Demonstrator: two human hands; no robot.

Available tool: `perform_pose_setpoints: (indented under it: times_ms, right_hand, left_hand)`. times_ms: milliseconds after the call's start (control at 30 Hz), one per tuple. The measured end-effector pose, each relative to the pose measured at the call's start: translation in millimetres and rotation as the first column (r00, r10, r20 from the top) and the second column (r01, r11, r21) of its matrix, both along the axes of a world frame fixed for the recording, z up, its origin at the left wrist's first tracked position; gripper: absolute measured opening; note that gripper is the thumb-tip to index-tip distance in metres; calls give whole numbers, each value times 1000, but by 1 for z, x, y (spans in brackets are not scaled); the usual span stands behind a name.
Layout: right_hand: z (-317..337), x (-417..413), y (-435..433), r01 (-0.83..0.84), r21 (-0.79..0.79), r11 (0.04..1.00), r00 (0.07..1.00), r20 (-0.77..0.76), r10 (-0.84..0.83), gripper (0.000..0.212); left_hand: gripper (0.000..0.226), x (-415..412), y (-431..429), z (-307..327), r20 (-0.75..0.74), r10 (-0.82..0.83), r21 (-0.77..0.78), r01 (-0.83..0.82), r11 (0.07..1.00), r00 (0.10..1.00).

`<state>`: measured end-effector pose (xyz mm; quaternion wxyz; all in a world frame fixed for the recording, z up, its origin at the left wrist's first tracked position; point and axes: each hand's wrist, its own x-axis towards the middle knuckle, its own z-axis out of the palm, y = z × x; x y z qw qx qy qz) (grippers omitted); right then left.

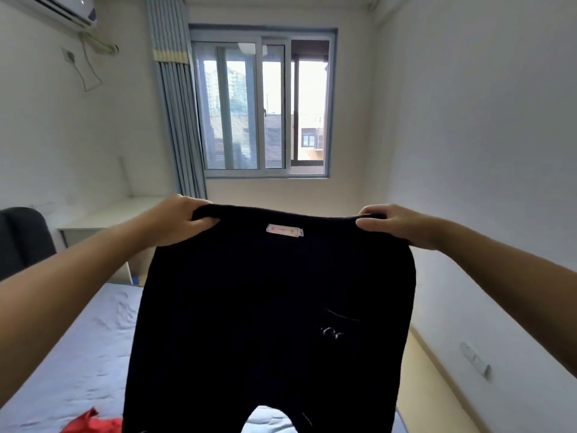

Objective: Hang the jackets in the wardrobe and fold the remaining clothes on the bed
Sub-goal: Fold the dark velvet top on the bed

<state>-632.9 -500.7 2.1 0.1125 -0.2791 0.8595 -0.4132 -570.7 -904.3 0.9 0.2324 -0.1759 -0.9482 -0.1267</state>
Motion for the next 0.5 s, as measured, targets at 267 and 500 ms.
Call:
perform_pose_setpoints:
  times_ms: [267,500]
  right_hand:
    - [36,5,17,-146,275,950,985,-48,165,19]
    - [34,2,43,-1,134,991,997,-78,12,18]
  left_hand:
    - [20,18,14,10,364,-236,665,-74,744,901]
    - [34,15,24,9,246,-14,-40,24,999,969]
